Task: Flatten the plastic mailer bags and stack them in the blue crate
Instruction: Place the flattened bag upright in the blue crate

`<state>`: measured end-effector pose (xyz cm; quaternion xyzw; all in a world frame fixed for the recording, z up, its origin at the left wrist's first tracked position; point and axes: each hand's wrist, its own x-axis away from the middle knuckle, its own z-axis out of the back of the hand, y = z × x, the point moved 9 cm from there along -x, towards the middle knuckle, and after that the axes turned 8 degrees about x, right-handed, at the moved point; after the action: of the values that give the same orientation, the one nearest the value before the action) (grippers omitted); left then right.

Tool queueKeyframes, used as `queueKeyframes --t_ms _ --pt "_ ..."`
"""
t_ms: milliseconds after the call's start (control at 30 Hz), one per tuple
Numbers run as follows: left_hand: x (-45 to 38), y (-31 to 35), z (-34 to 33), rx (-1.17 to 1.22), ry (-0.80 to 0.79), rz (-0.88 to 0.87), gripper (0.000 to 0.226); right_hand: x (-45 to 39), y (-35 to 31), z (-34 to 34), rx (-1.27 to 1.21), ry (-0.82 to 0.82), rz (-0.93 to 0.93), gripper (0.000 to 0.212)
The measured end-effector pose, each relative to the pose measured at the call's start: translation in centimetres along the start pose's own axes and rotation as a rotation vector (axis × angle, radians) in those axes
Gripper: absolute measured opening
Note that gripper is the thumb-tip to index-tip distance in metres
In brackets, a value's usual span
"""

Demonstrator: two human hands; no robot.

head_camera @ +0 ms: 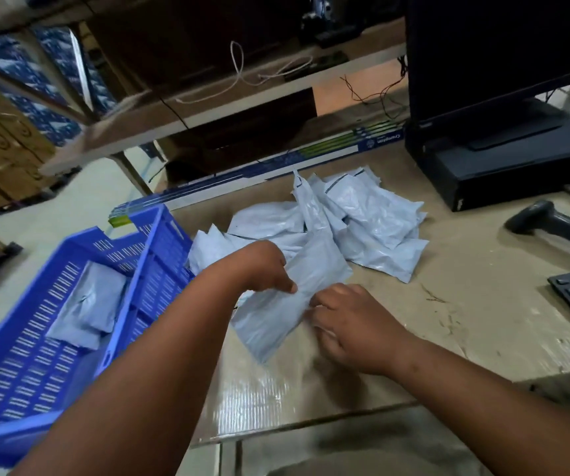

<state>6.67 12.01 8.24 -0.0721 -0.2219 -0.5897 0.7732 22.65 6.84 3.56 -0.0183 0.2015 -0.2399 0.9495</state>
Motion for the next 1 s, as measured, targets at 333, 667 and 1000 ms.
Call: queueKeyframes --t_ms 333,667,1000 --pt "6.3 -12.3 14.4 -0.078 0.247 0.188 0.044 -14.6 -9.9 4.1 -0.028 0.093 0.164 0.045" --pt "10.1 -29.6 20.1 0.045 0.392 0.384 0.041 -29.2 -21.8 -0.4 0.013 -0.055 0.218 0.044" --pt "6.5 -45.3 11.5 0.033 0.308 0.484 0.053 -32.4 -24.8 -10.0 0.014 -0.337 0.094 0.043"
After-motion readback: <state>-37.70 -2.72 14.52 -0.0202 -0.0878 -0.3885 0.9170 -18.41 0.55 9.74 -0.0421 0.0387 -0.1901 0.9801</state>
